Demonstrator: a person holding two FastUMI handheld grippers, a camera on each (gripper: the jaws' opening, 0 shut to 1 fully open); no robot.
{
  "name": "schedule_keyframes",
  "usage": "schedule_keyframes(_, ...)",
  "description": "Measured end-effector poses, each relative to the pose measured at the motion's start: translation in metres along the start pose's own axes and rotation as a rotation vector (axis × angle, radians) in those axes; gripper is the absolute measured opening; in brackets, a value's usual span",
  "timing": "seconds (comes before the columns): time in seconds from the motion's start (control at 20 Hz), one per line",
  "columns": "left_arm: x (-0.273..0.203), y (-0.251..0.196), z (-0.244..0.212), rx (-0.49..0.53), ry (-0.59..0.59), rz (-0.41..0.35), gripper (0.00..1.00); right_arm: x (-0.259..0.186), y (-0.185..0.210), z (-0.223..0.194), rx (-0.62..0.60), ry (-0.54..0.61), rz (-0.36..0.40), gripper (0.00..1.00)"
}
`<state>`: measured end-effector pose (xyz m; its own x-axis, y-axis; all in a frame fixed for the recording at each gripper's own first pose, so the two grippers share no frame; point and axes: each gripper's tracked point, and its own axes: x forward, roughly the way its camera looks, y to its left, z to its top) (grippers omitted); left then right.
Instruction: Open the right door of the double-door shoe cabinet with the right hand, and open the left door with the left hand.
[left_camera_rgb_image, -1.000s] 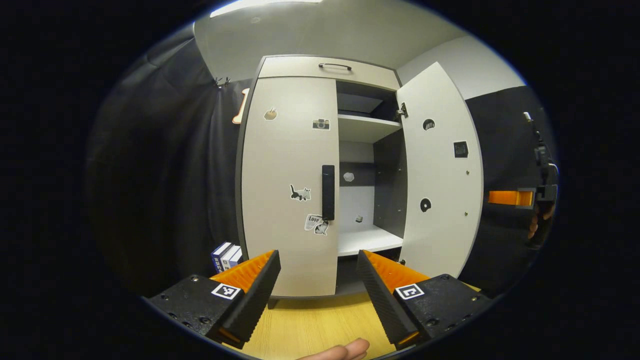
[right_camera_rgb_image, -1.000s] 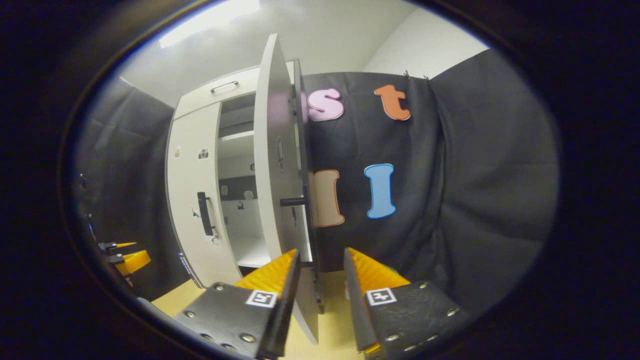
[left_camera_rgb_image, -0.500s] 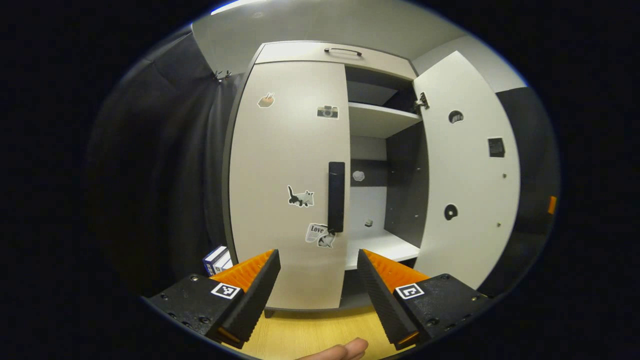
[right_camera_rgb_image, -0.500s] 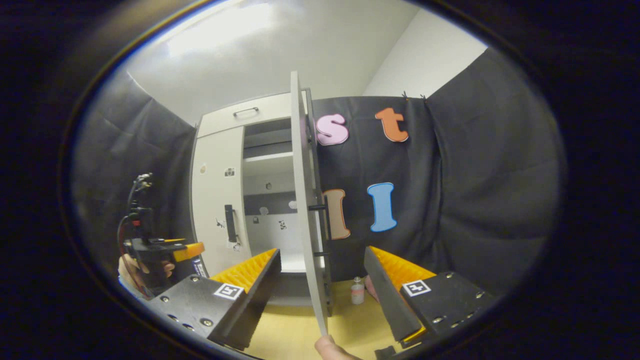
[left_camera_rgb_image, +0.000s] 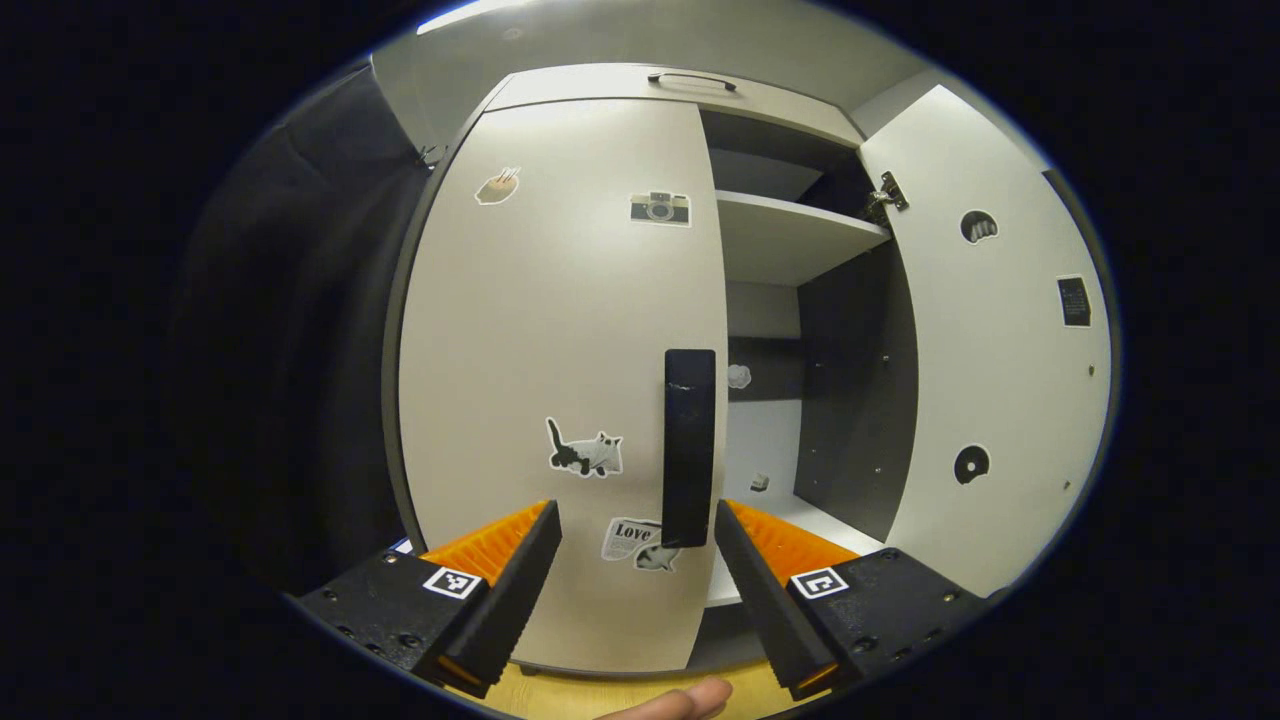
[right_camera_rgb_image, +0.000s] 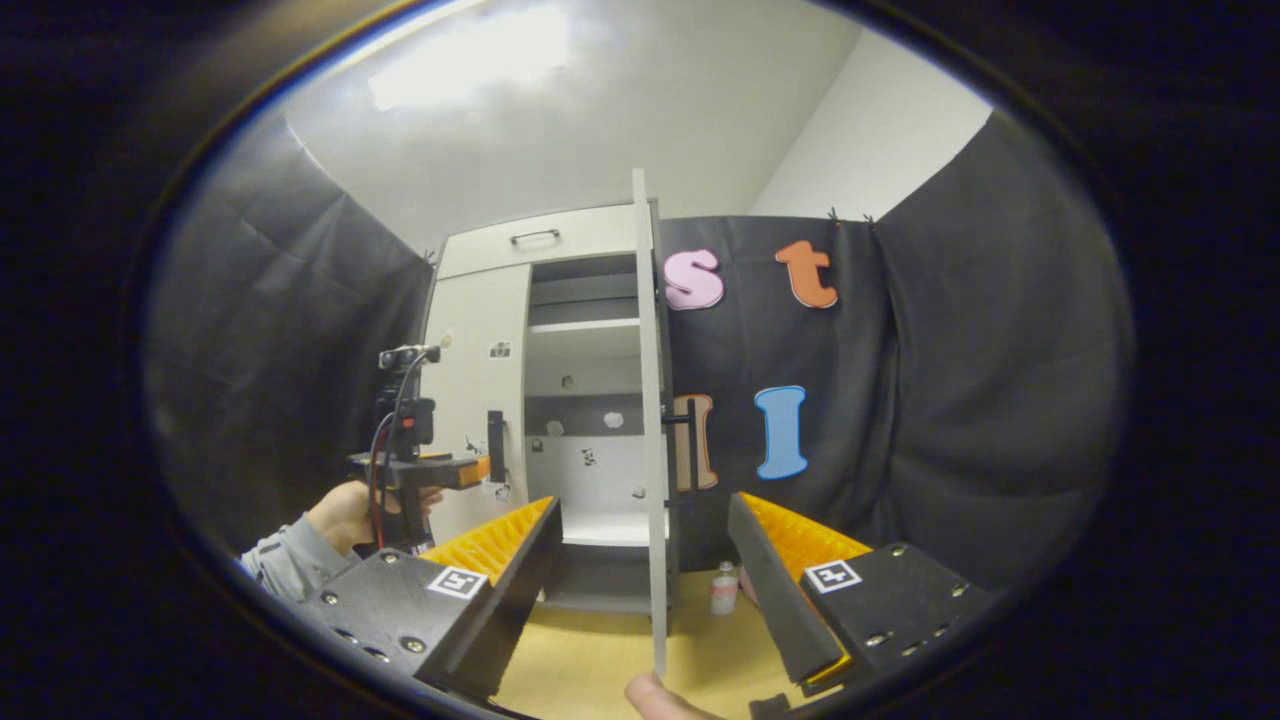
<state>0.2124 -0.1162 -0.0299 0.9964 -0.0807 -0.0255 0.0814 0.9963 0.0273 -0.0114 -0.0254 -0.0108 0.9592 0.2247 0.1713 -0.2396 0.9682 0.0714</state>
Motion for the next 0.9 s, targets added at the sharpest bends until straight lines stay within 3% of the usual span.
schedule_keyframes(0.2,0.026,-0.003,0.016,0.038,-0.038,0.010,0.96,-0.002,0.011,-0.017,-0.021,0.021,0.024,0.96)
schedule_keyframes(0.4,0.037,-0.003,0.028,0.014,-0.071,0.026,0.95,0.001,0.017,-0.036,-0.057,0.051,0.041,0.99)
schedule_keyframes(0.55,0.050,-0.006,0.016,-0.020,-0.024,0.002,0.90,0.003,0.022,-0.043,-0.047,0.063,0.056,0.96)
schedule_keyframes(0.6,0.051,-0.005,0.009,-0.028,0.012,0.001,0.88,0.002,0.023,-0.044,-0.041,0.066,0.061,0.99)
schedule_keyframes(0.9,0.052,-0.013,0.014,0.056,0.005,0.016,0.80,-0.003,0.018,-0.044,-0.036,0.060,0.054,0.96)
